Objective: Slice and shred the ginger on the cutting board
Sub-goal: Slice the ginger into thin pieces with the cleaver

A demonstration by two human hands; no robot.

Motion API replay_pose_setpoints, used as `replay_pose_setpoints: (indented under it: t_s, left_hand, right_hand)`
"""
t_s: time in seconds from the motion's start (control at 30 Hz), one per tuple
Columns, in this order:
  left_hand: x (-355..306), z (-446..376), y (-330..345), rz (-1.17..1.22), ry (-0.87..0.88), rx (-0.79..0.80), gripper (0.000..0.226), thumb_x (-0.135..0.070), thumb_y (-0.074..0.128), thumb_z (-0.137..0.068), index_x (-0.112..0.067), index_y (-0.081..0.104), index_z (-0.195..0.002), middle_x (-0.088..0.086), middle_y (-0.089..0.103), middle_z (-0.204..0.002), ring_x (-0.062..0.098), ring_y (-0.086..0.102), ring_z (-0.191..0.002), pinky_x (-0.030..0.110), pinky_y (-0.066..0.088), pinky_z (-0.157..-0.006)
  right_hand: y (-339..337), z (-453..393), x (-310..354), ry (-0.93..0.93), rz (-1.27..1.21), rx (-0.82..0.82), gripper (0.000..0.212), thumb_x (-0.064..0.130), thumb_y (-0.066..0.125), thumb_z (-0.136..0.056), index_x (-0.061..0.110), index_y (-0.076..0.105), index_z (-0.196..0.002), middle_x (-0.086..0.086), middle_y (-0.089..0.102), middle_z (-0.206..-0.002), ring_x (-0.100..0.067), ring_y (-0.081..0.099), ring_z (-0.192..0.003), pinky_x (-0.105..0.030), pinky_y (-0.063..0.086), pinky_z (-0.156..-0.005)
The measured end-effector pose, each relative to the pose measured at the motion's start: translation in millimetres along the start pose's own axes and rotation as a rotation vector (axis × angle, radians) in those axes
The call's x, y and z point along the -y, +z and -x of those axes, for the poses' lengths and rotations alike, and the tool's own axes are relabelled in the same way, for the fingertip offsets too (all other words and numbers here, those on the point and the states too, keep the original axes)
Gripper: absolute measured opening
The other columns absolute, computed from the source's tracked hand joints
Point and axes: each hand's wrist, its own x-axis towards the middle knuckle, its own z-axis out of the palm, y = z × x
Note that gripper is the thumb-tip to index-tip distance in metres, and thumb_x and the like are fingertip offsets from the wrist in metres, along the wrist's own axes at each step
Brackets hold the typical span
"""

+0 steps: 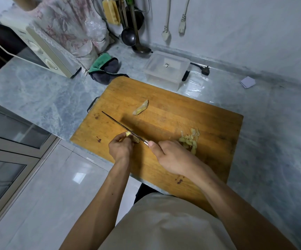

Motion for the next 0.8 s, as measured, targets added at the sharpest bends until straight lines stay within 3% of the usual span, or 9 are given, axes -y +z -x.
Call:
replay_pose_setpoints:
  t_s: [0.2,0.43,0.7,0.8]
  left_hand:
    - [0.1,1.6,0.1,-0.035,0.022,-0.001,0.021,-0.001,0.062,-0.087,-0.012,0.072,-0.101,0.01,0.074,-0.086,0.019,0.069,-0.066,0.033,0.061,-0.077]
    - [-0.4,2.8,-0.1,-0.053,0.039,-0.009,0.018,-0.003,0.065,-0.087,-0.02,0.071,-0.088,0.009,0.074,-0.086,0.02,0.071,-0.071,0.038,0.061,-0.081]
    - [-0.6,2.9,-0.5,-0.061,0.035,-0.009,0.02,-0.003,0.063,-0.086,-0.021,0.071,-0.087,0.007,0.074,-0.084,0.022,0.072,-0.077,0.039,0.06,-0.083]
    - [-1.1,2.4,0.3,-0.048,0.024,-0.01,0.019,-0.001,0.063,-0.086,-0.016,0.072,-0.094,0.007,0.073,-0.082,0.021,0.071,-0.072,0.038,0.061,-0.081]
  right_hand:
    - [-3.8,-1.2,0.4,0.009,0.034,0.019,0.056,0.06,0.025,-0.104,0.021,0.047,-0.07,-0.003,0.053,-0.076,-0.02,0.054,-0.065,-0.043,0.048,-0.062]
    - [-7.1,1.2,6.5,0.007,0.024,0.026,0.06,0.059,0.025,-0.105,0.015,0.049,-0.072,-0.005,0.057,-0.076,-0.029,0.062,-0.072,-0.051,0.053,-0.069]
    - [-6.0,4.1,10.2,0.024,0.018,0.03,0.059,0.055,0.025,-0.106,0.015,0.05,-0.072,-0.004,0.055,-0.074,-0.021,0.055,-0.065,-0.044,0.05,-0.063]
    - [-5.8,4.5,11.3,0.024,-0.001,0.034,0.059,0.054,0.026,-0.107,0.014,0.049,-0.07,-0.002,0.053,-0.07,-0.017,0.051,-0.06,-0.036,0.042,-0.056]
